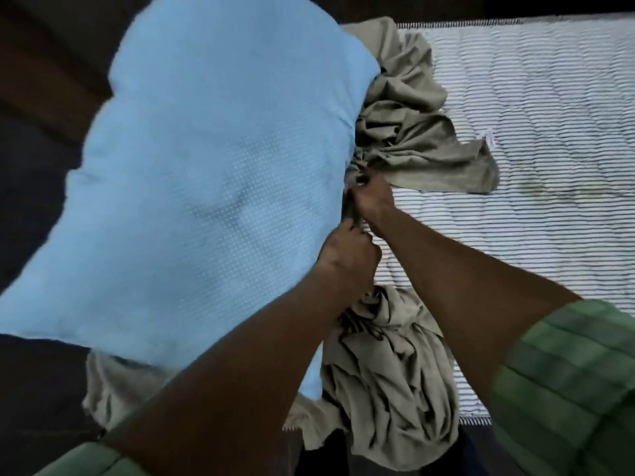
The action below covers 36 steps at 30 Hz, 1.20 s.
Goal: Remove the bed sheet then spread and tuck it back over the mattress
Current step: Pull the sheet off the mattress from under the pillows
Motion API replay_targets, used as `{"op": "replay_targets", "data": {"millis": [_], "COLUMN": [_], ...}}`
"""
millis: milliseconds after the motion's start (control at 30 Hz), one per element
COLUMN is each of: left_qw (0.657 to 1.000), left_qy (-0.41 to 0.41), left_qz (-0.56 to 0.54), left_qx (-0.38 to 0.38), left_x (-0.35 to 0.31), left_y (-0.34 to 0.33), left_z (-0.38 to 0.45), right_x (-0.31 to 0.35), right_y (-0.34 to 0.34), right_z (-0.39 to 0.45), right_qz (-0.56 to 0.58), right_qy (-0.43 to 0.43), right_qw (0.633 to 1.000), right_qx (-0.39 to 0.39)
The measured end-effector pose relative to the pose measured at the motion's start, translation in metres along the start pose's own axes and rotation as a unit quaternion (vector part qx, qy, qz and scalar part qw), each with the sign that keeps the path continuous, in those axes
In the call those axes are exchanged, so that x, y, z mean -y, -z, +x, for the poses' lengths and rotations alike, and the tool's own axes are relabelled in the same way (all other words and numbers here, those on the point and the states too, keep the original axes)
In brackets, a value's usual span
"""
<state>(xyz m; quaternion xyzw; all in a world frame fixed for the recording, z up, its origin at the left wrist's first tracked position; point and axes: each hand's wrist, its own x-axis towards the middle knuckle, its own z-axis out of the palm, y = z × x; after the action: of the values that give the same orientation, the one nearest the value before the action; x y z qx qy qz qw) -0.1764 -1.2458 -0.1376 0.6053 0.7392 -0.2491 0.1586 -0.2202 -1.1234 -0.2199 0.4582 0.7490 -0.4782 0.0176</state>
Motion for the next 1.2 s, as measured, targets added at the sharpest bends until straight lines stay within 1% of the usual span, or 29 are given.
{"op": "replay_targets", "data": {"millis": [33,67,133,200,267,300,367,433,500,533,600,667,700,733,800,833,867,900,933,967,1000,1067,1100,1133,1200], "left_qw": [0.999,0.998,0.989,0.981,0.966,0.956,0.936,0.9,0.861,0.848,0.836,0.816,0.807,0.81,0.836,0.842,0.841,0.831,0.81,0.778,0.729,0.607,0.556,0.522,0.48], "left_qy": [-0.007,-0.02,-0.027,-0.014,0.033,0.07,0.142,0.2,0.224,0.23,0.241,0.267,0.284,0.301,0.326,0.334,0.342,0.354,0.373,0.391,0.406,0.409,0.406,0.4,0.398], "left_qz": [-0.026,-0.051,-0.128,-0.165,-0.201,-0.223,-0.267,-0.34,-0.405,-0.425,-0.436,-0.448,-0.453,-0.448,-0.408,-0.395,-0.394,-0.407,-0.435,-0.478,-0.542,-0.674,-0.718,-0.747,-0.779], "left_qx": [-0.025,-0.031,-0.063,-0.101,-0.159,-0.174,-0.182,-0.184,-0.209,-0.217,-0.231,-0.25,-0.249,-0.231,-0.168,-0.153,-0.143,-0.135,-0.122,-0.114,-0.102,-0.102,-0.102,-0.095,-0.06], "left_x": [0.008,0.019,0.045,0.065,0.084,0.092,0.107,0.109,0.109,0.107,0.11,0.123,0.134,0.146,0.172,0.186,0.2,0.214,0.225,0.234,0.242,0.251,0.253,0.253,0.251], "left_y": [0.009,0.018,0.039,0.057,0.074,0.077,0.082,0.083,0.083,0.08,0.073,0.068,0.068,0.067,0.062,0.057,0.051,0.045,0.034,0.023,0.006,-0.027,-0.047,-0.062,-0.08], "left_z": [-0.007,-0.02,-0.043,-0.066,-0.087,-0.095,-0.113,-0.138,-0.161,-0.175,-0.192,-0.198,-0.2,-0.201,-0.2,-0.198,-0.196,-0.195,-0.193,-0.193,-0.192,-0.196,-0.197,-0.201,-0.209], "right_x": [0.006,0.009,0.023,0.042,0.07,0.082,0.106,0.12,0.126,0.126,0.125,0.126,0.123,0.109,0.068,0.061,0.076,0.108,0.129,0.136,0.136,0.135,0.127,0.118,0.113], "right_y": [0.008,0.013,0.025,0.035,0.043,0.044,0.046,0.048,0.053,0.057,0.061,0.066,0.062,0.053,0.023,0.013,0.019,0.031,0.034,0.032,0.026,0.015,0.006,-0.002,-0.015], "right_z": [-0.014,-0.026,-0.051,-0.069,-0.095,-0.107,-0.128,-0.155,-0.181,-0.198,-0.216,-0.228,-0.227,-0.216,-0.176,-0.165,-0.173,-0.194,-0.207,-0.205,-0.199,-0.186,-0.175,-0.166,-0.162], "right_qz": [-0.006,-0.014,-0.005,0.026,0.031,0.036,0.089,0.123,0.114,0.106,0.105,0.13,0.14,0.146,0.143,0.142,0.135,0.127,0.115,0.12,0.14,0.202,0.226,0.236,0.26], "right_qy": [-0.02,-0.045,-0.081,-0.089,-0.07,-0.061,-0.063,-0.067,-0.061,-0.063,-0.092,-0.109,-0.113,-0.113,-0.098,-0.095,-0.1,-0.102,-0.108,-0.112,-0.111,-0.082,-0.075,-0.077,-0.106], "right_qw": [1.0,0.999,0.997,0.996,0.997,0.997,0.994,0.989,0.99,0.99,0.987,0.981,0.978,0.978,0.98,0.981,0.981,0.982,0.982,0.98,0.978,0.972,0.968,0.966,0.958], "right_qx": [0.01,0.018,0.01,-0.007,0.011,0.015,0.023,0.041,0.06,0.068,0.08,0.099,0.102,0.1,0.096,0.088,0.093,0.099,0.106,0.109,0.108,0.087,0.077,0.067,0.061]}}
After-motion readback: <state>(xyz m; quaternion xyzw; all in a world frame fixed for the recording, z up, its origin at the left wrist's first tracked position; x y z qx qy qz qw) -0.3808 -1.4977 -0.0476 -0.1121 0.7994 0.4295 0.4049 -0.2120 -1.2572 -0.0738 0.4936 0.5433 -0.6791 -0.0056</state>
